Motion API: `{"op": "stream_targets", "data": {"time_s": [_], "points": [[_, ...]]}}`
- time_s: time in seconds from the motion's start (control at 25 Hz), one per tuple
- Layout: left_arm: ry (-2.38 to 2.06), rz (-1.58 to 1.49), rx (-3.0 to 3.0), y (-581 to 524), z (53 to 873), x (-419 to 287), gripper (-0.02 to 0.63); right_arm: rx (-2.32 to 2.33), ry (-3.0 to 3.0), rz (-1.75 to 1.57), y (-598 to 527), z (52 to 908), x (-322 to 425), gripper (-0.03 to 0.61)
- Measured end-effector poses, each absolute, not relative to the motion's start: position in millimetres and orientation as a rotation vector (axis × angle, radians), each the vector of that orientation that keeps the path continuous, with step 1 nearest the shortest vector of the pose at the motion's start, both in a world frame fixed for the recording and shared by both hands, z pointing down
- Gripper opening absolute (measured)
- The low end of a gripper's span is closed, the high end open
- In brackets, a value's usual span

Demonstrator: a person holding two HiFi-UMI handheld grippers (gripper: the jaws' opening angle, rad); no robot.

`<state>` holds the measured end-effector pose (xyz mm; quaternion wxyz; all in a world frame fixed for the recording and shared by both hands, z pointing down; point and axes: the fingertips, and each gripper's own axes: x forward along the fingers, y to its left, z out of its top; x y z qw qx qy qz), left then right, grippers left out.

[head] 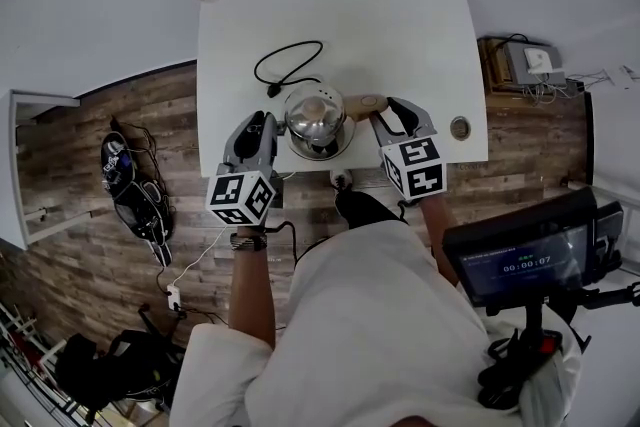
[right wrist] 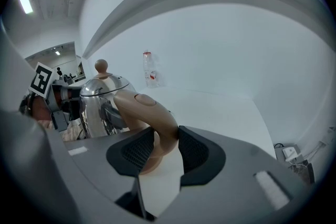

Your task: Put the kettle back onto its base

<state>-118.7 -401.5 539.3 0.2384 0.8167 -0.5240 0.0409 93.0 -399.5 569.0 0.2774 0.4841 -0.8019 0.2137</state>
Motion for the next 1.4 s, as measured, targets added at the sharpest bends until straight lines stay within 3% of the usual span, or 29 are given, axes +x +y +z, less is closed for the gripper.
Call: {"op": "stream_targets", "data": {"time_s": [1.4], "points": [[-1.433, 0.119, 2.21, -400, 552, -119, 0.072, 1.298, -2.144, 0.553, -401, 576, 93, 0.15]]}}
